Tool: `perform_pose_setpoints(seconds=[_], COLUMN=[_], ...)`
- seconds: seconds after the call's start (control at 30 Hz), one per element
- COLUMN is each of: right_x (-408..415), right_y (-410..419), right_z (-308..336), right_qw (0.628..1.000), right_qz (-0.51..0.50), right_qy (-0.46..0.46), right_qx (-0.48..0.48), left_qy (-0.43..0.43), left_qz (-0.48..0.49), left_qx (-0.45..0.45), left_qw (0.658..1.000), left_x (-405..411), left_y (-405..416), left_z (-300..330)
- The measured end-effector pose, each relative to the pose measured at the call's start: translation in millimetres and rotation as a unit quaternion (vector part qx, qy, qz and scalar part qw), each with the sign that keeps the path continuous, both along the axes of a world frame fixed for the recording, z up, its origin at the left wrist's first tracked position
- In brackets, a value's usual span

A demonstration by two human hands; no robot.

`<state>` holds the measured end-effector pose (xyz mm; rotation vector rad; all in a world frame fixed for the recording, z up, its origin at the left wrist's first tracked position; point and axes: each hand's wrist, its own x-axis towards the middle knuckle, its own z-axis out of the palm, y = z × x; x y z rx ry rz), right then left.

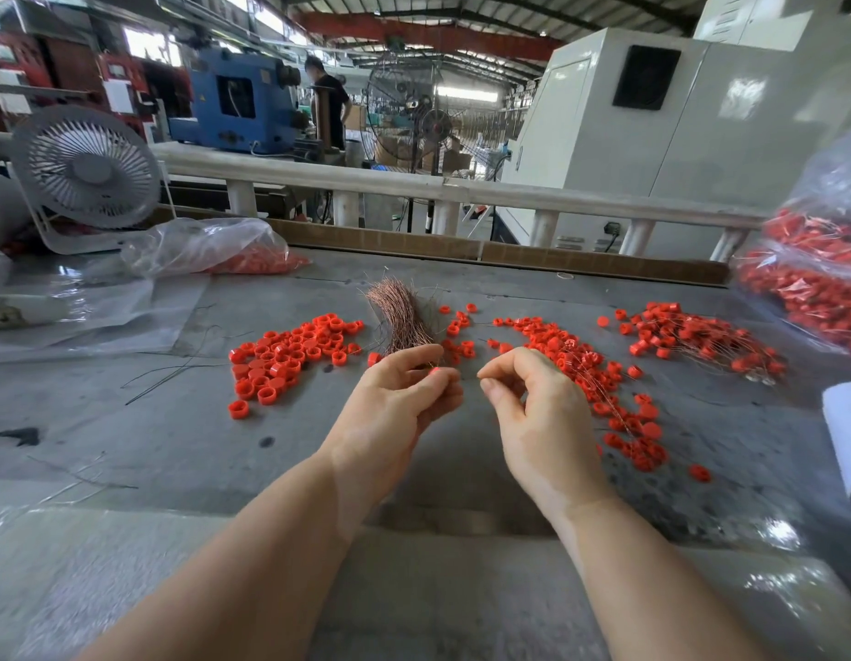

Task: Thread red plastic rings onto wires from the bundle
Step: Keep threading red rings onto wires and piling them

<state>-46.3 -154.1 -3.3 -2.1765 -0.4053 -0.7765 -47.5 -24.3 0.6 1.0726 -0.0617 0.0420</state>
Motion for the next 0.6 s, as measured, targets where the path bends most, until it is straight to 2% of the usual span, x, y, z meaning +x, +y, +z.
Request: perform_pose_setpoints(seconds=[0.33,0.6], right_x=[-0.2,-1.4], right_y=[0.2,1.9], right_z=[0.6,2.3], right_qw=[0.999,0.999], right_qz=[-0.003,0.014], right_qy=[-0.019,-0.036], right_qx=[0.031,0.034], left_qy=[0.018,0.029], left_qz=[-0.045,-0.071], left_qx=[-0.058,-0.07], left_qw=[0.997,0.995], left_x=[-1.3,-2.0], left_y=[3.2,6.7], left_z=[2.8,5.0])
